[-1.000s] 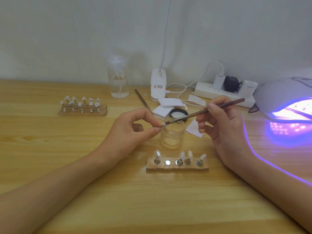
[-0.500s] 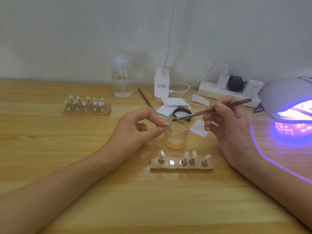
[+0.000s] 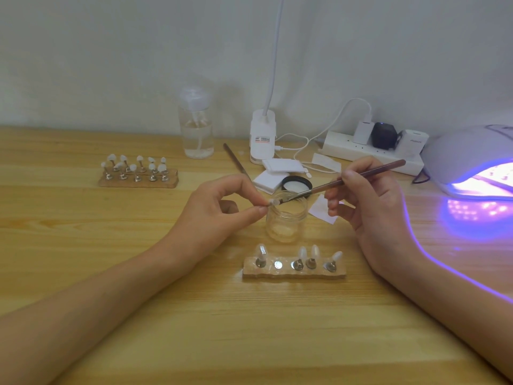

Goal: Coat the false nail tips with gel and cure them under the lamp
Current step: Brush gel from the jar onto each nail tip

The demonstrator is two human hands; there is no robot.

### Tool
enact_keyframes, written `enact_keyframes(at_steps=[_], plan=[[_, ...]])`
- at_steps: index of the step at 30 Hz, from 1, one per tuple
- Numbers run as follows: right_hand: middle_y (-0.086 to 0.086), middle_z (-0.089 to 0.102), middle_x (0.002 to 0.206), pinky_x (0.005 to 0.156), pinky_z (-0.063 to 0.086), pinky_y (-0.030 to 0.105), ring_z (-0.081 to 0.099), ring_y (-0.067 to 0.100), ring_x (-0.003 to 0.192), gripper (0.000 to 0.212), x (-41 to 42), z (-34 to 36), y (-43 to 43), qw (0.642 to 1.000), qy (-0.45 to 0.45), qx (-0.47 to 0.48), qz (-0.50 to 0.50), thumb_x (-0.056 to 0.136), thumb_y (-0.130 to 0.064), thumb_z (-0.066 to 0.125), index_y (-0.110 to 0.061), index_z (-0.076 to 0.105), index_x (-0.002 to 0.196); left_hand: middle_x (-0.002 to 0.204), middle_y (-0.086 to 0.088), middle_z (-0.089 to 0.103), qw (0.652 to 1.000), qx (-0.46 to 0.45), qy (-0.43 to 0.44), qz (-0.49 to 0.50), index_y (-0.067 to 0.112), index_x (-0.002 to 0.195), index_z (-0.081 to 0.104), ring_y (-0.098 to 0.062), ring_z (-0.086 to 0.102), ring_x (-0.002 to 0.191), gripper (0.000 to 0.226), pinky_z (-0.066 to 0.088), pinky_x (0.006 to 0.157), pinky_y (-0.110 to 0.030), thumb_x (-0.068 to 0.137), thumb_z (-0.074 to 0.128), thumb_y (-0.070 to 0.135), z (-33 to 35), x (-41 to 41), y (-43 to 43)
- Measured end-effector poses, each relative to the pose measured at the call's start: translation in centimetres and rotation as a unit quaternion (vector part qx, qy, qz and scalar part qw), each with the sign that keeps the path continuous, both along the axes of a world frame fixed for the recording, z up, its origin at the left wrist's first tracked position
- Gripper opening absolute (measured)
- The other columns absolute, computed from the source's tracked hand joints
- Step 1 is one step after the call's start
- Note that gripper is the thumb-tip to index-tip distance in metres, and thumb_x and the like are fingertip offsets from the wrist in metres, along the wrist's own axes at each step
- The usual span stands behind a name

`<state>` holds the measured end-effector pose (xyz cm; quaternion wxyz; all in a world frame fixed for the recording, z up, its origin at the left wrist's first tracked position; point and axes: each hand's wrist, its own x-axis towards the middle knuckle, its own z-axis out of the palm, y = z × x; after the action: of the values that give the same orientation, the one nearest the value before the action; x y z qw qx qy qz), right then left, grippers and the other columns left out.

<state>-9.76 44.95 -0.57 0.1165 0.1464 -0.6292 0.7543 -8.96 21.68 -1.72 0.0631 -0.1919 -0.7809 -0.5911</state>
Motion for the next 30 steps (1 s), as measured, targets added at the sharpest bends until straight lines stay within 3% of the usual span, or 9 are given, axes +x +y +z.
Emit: enact_keyframes(at_steps=[13,18,22,27,30], plan=[[0.0,0.066,0.07,0.054,0.05,0.022,0.061,0.015,0.062,0.02,-0.05,0.1,0.03,0.999,0.003,-0.029,0.017,0.093,-0.018,0.055,-0.028,0.062,0.077,0.069,0.022,0.062,1.0,0.001,-0.001,0.001,0.022,0.079,0.068,-0.007,0.038,0.05,0.013,0.034,0.048,-0.014,0.084,0.077,0.014,0.04,0.07,0.04],[0.001,0.066,0.073,0.054,0.051,0.024,0.062,0.015,0.063,0.018,0.0,0.02,-0.06,1.0,0.004,-0.001,0.01,0.093,-0.019,0.055,-0.027,0.062,0.079,0.064,0.022,0.06,1.0,0.001,0.0,0.0,0.023,0.078,0.068,-0.005,0.036,0.048,0.013,0.032,0.047,-0.013,0.084,0.077,0.014,0.09,0.0,0.1],[0.002,0.066,0.071,0.054,0.051,0.023,0.061,0.015,0.061,0.017,-0.02,0.11,0.05,0.999,0.001,-0.03,0.011,0.093,-0.019,0.055,-0.025,0.061,0.079,0.063,0.022,0.059,1.0,0.0,-0.003,0.001,0.022,0.079,0.069,-0.006,0.035,0.049,0.012,0.032,0.047,-0.014,0.084,0.077,0.014,0.02,0.04,0.07],[0.002,0.066,0.071,0.054,0.051,0.024,0.061,0.016,0.062,0.019,0.06,0.01,-0.05,1.0,0.006,0.003,0.004,0.096,-0.015,0.053,-0.023,0.06,0.081,0.08,0.017,0.067,1.0,-0.001,-0.005,0.003,0.025,0.078,0.069,-0.008,0.039,0.051,0.013,0.035,0.05,-0.016,0.083,0.077,0.015,0.17,0.12,0.07],[0.0,0.066,0.069,0.053,0.05,0.022,0.061,0.013,0.061,0.024,-0.08,0.01,0.15,1.0,-0.008,-0.029,-0.007,0.098,-0.013,0.052,-0.024,0.061,0.079,0.082,0.016,0.067,1.0,-0.003,-0.006,0.004,0.024,0.079,0.069,-0.009,0.04,0.052,0.012,0.036,0.051,-0.017,0.083,0.077,0.016,0.25,0.14,0.1]])
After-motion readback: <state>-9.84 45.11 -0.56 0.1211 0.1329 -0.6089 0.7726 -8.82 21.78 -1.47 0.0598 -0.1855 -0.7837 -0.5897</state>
